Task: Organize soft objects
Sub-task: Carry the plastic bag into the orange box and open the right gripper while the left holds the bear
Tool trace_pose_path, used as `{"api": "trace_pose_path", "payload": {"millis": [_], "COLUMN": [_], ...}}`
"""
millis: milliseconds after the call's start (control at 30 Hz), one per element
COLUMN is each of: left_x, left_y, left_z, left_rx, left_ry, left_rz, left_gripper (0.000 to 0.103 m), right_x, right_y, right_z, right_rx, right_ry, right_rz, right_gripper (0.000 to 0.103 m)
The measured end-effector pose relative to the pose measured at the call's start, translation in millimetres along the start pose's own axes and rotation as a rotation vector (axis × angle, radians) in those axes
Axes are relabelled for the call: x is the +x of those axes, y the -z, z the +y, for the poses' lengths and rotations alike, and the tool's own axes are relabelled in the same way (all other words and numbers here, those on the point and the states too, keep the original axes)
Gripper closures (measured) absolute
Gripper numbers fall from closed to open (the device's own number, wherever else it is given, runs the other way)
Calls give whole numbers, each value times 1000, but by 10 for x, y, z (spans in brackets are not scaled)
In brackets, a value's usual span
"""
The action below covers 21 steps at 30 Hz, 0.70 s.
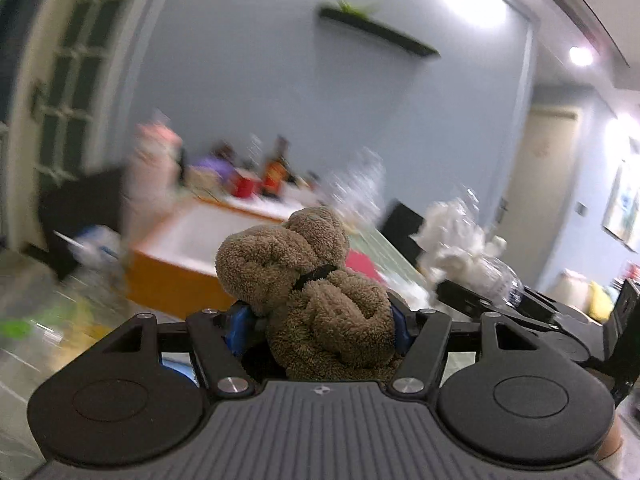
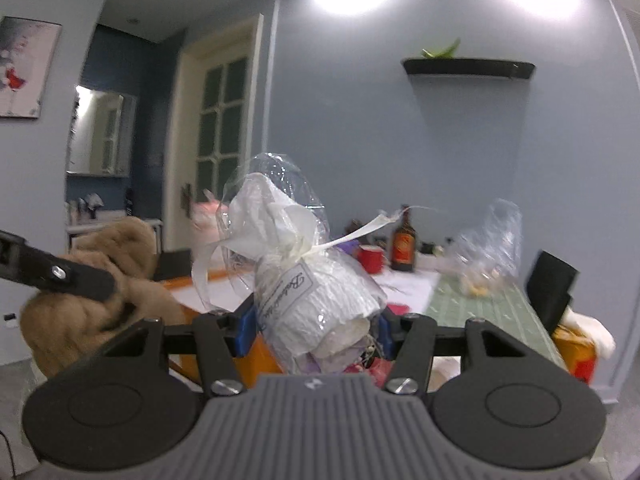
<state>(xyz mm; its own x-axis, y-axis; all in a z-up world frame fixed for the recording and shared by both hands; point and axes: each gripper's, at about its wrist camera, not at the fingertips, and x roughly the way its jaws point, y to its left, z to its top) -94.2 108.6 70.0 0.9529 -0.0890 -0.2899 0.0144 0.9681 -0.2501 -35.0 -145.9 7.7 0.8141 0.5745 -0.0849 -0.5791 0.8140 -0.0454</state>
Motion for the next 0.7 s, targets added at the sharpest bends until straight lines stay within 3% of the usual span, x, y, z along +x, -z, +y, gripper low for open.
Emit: {"api": "trace_pose_path", "payload": {"millis": [233,367,700], "left_x": [-148,-90,285], "left_y": [-236,-283,-285], "left_z": [454,640,947], "left_rx": [-52,-54,-69], "left_ry": [-137,-145,-148], "left_rz": [-84,-128,-105], "left_gripper": [28,28,28], "right_x": [446,818,1891], "right_y": [-138,-168,-178], "right_z": [267,328,305], "right_rx": [26,68,105], "right_ry": [-85,-96,-116], "right_rz": [-10,34,235], "right_gripper": [47,47,47]}}
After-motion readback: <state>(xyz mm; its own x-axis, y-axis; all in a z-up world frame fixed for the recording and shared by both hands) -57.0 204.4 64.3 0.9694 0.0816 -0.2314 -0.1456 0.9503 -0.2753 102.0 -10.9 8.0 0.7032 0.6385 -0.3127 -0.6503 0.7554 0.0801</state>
